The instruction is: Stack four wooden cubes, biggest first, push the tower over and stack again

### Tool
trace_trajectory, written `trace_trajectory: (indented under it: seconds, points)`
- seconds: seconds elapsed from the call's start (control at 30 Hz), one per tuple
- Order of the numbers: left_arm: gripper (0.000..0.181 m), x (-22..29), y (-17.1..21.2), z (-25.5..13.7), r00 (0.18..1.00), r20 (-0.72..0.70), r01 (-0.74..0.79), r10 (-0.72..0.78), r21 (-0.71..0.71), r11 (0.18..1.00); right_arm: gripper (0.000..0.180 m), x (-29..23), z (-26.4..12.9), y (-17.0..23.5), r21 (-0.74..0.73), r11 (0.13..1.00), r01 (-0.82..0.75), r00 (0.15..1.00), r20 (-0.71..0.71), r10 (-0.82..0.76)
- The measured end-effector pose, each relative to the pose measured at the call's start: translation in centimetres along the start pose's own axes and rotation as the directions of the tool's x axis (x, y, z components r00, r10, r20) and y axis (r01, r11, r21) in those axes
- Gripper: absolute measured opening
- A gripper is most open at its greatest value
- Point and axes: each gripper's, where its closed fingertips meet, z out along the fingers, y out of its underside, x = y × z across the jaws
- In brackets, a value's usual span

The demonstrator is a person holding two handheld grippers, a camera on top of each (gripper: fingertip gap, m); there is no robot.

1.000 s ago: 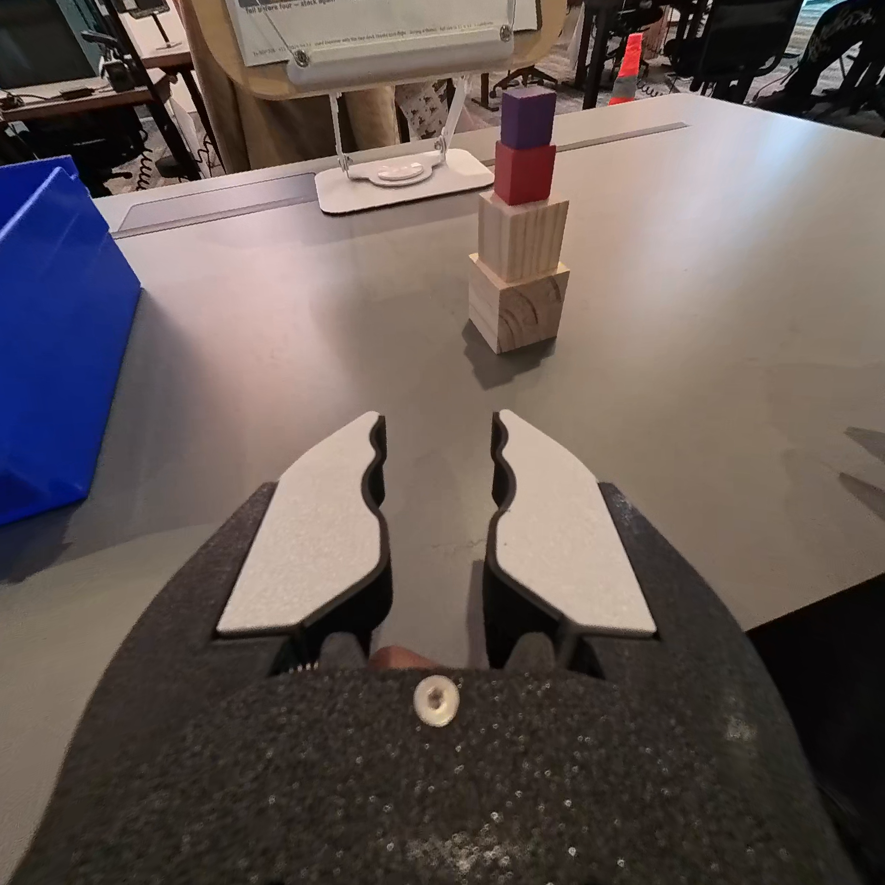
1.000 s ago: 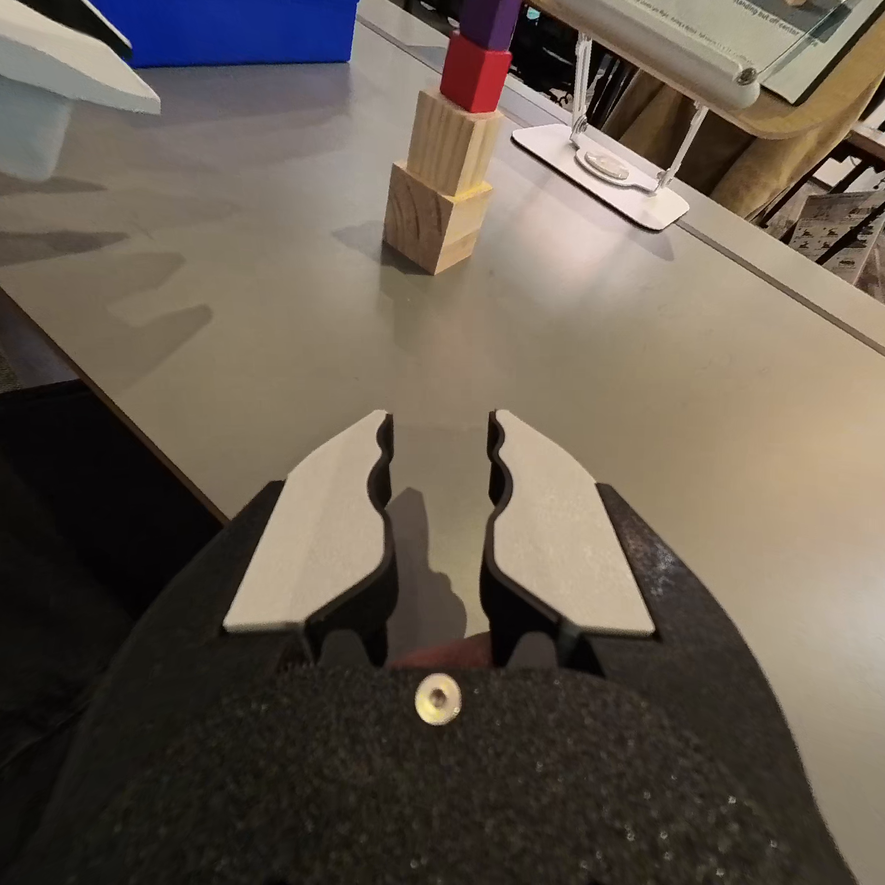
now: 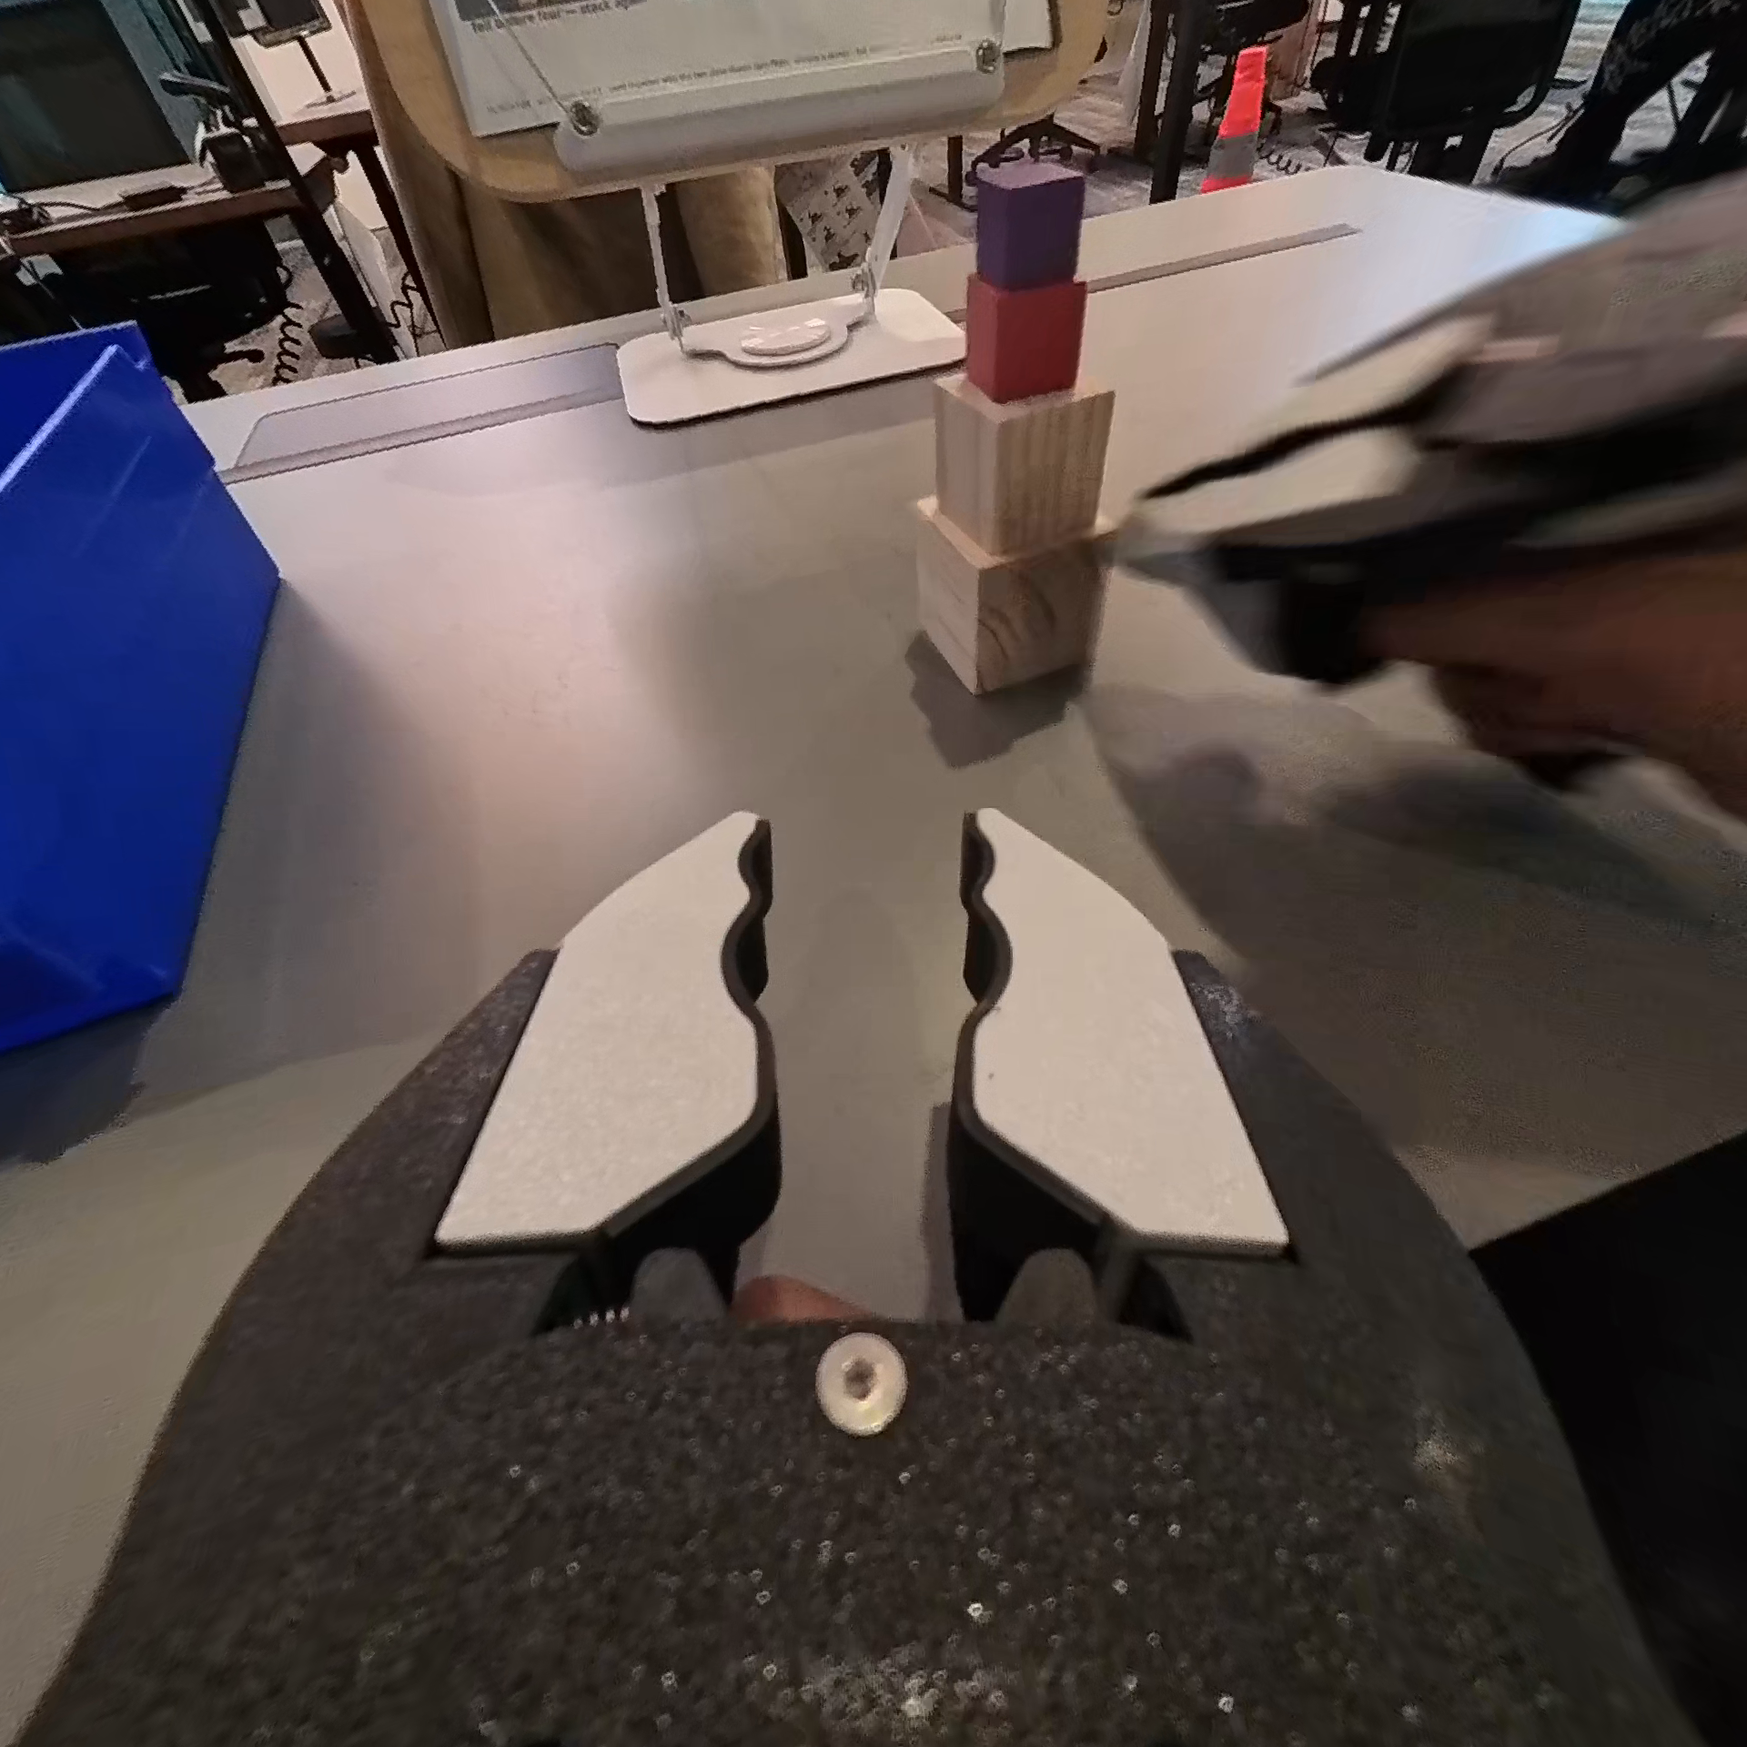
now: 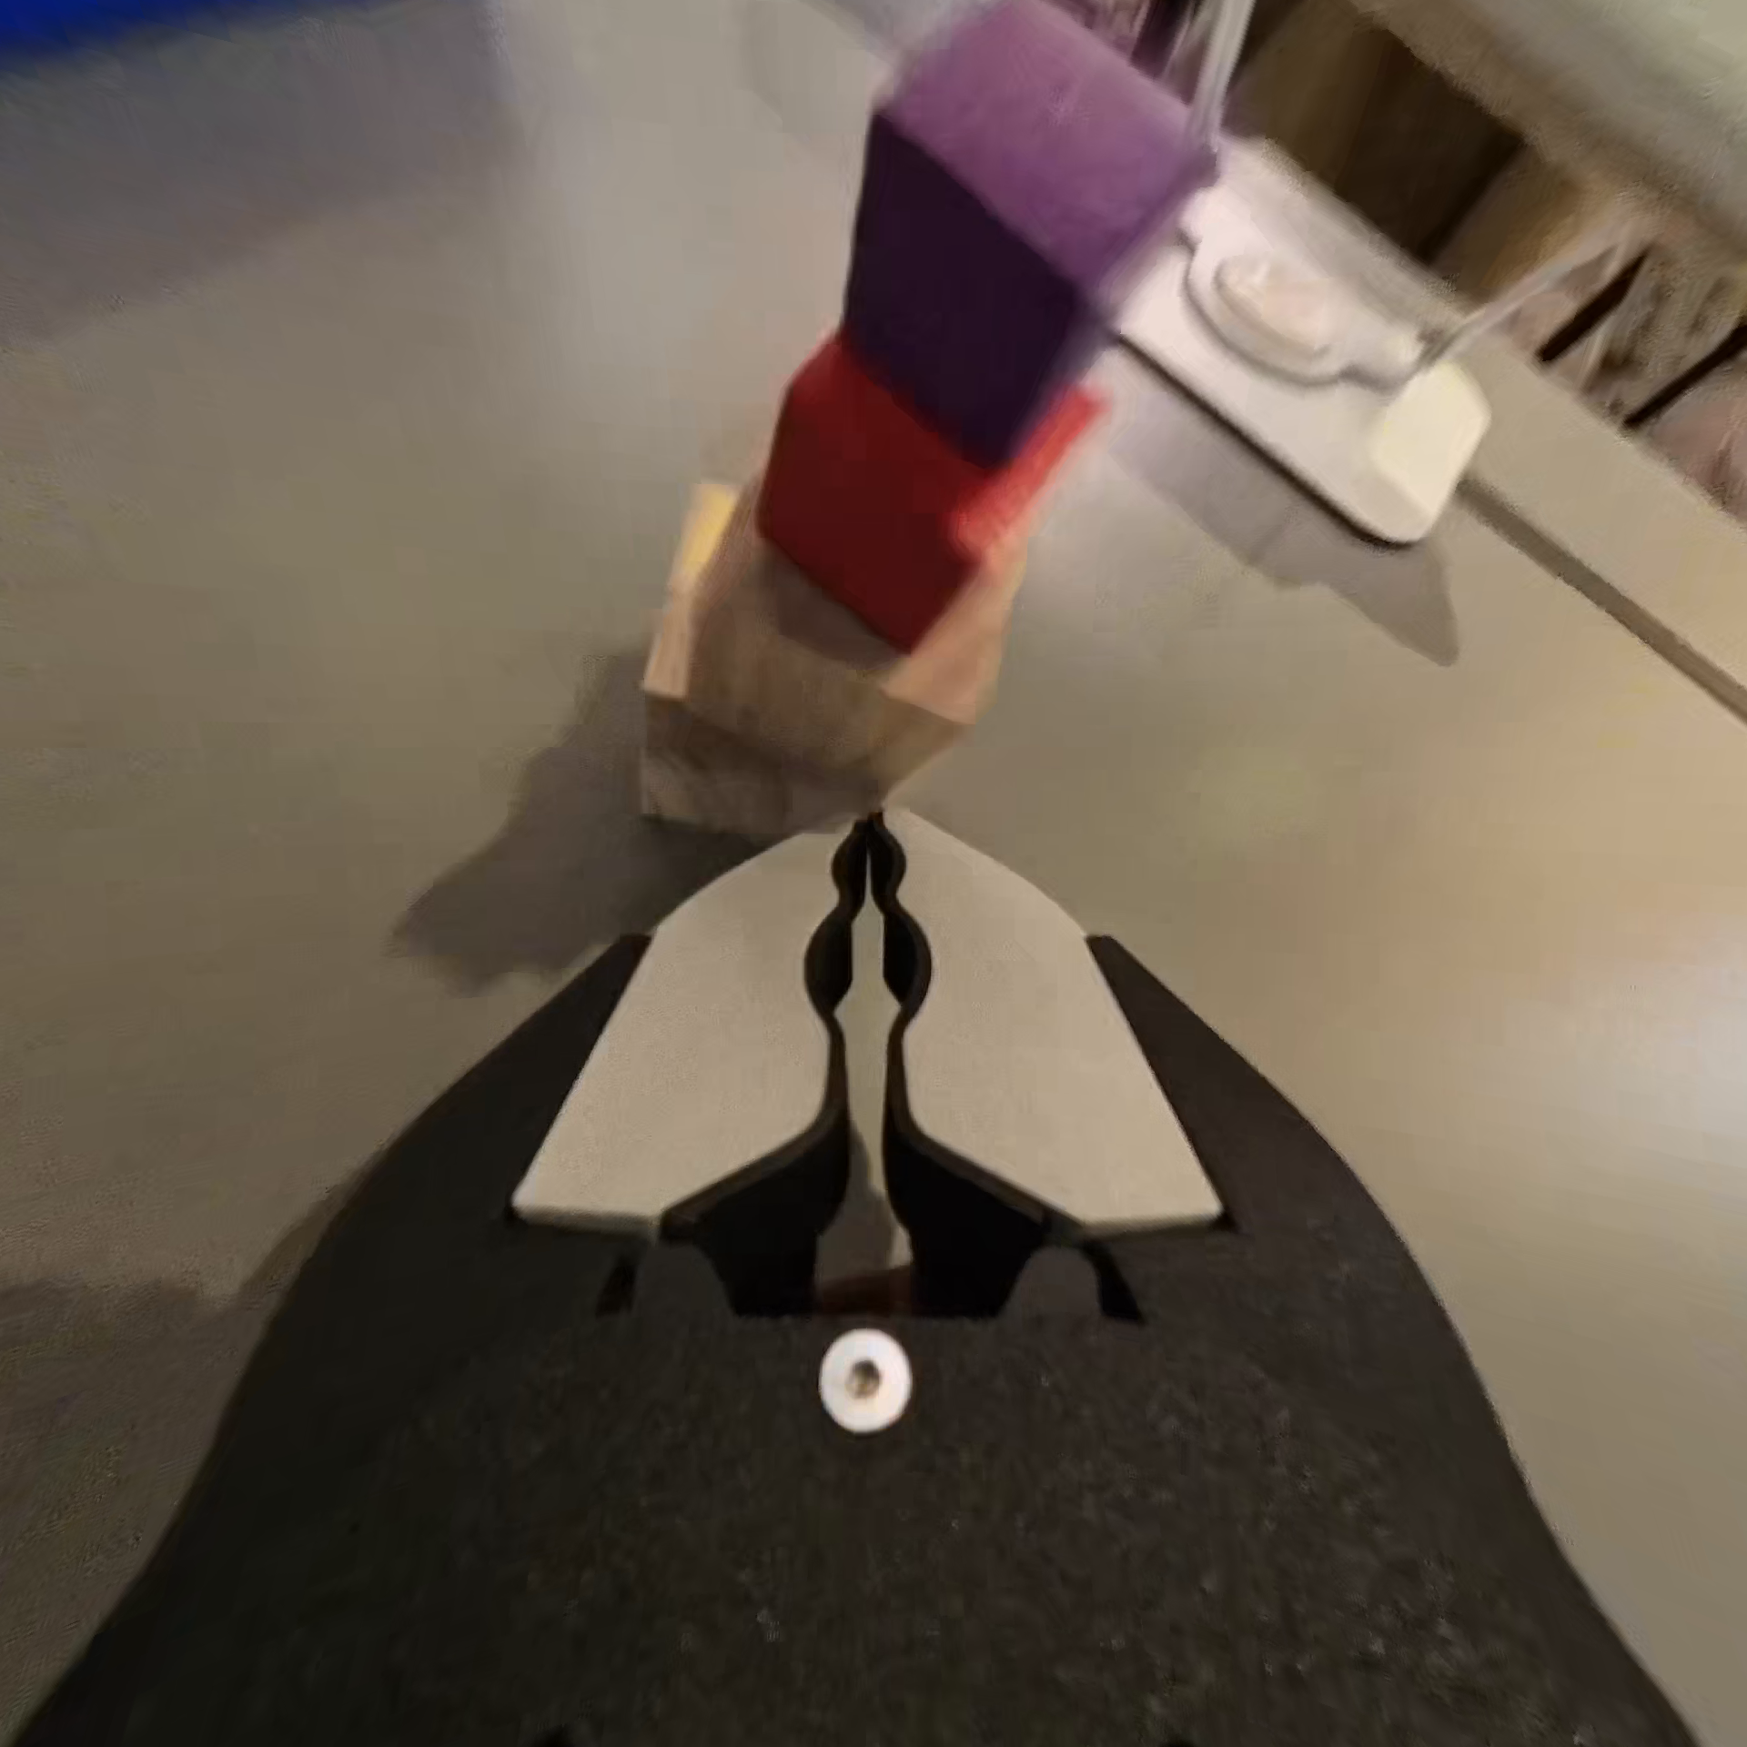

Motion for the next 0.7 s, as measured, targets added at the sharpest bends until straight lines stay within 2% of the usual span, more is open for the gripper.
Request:
trace_trajectory:
  seconds: [0.03, 0.07, 0.13, 0.17, 0.37, 0.5, 0.53, 0.63, 0.7]
  points:
    - [0.038, -0.1, -0.1, 0.0, 1.0, -0.002, 0.007, -0.007, -0.002, 1.0, 0.0, 0.3, 2.5, 0.3, -0.087, 0.996, 0.014, 1.0, -0.013, -0.015]
    - [0.038, -0.1, -0.2, 0.0, 1.0, -0.004, 0.013, -0.013, 0.0, 1.0, 0.0, 0.0, 3.3, 0.3, -0.131, 0.991, -0.008, 1.0, 0.017, 0.01]
    - [0.038, -0.4, -0.4, -0.2, 1.0, -0.002, 0.012, -0.012, 0.011, 1.0, 0.0, -0.6, 0.5, -0.6, -0.02, 0.997, -0.079, 0.993, 0.083, 0.08]
    - [0.038, -0.5, -0.3, -0.3, 1.0, -0.002, 0.007, -0.007, 0.012, 1.0, 0.0, -0.4, -1.5, -0.2, 0.013, 0.998, -0.065, 0.995, 0.072, 0.064]
    - [0.037, -0.5, 1.6, 0.3, 0.998, -0.029, 0.046, -0.047, -0.044, 0.998, 0.0, -0.5, -11.0, 3.9, 0.064, 0.996, -0.065, 0.995, 0.086, 0.059]
    - [0.038, -0.5, 1.3, 0.3, 1.0, -0.015, 0.027, -0.028, -0.03, 0.999, 0.004, -1.7, -14.8, 6.2, 0.091, 0.984, -0.154, 0.981, 0.133, 0.142]
    - [0.038, -0.4, 1.2, 0.3, 1.0, -0.012, 0.022, -0.022, -0.026, 0.999, 0.012, -1.5, -15.5, 6.8, 0.104, 0.981, -0.165, 0.982, 0.11, 0.153]
    - [0.038, -0.1, 0.5, 0.0, 1.0, 0.007, 0.009, -0.009, 0.01, 1.0, 0.015, -1.3, -17.8, 7.3, 0.25, 0.945, -0.209, 0.977, 0.099, 0.19]
    - [0.038, 0.0, -0.3, -0.3, 1.0, 0.019, 0.002, -0.003, 0.049, 0.999, 0.024, -0.5, -18.3, 7.9, 0.26, 0.943, -0.205, 0.979, 0.05, 0.199]
